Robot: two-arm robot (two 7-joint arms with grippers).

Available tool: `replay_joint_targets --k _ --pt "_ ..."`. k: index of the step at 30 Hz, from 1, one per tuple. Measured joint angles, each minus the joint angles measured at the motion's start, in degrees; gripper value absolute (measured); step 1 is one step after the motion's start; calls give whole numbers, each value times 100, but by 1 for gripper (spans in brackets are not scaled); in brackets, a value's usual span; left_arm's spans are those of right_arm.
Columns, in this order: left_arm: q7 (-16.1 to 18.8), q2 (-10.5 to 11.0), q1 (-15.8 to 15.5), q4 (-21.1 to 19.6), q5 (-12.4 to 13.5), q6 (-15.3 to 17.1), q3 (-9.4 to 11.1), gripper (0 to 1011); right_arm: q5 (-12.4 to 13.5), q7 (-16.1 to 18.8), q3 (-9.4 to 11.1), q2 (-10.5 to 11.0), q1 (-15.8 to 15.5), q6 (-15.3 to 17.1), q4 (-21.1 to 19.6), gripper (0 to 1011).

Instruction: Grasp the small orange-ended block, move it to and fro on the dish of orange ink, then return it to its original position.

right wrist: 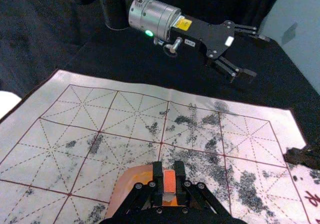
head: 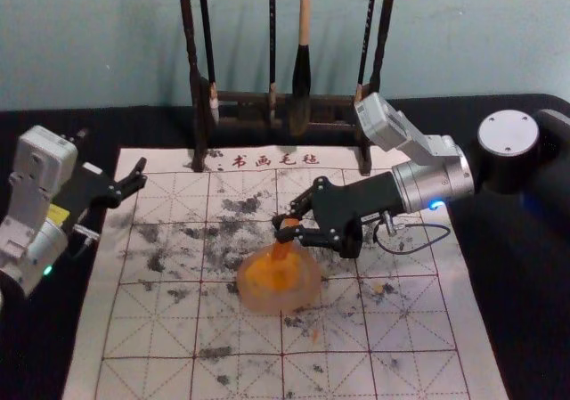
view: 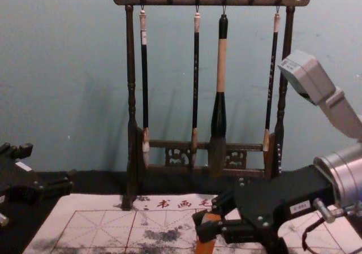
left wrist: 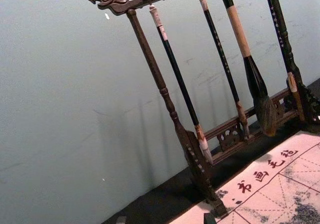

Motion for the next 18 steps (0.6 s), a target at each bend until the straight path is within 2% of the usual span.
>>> replay_joint_targets --k 18 --pt "0 0 0 0 0 0 0 1001 -203 14 -100 -54 82 75 87 134"
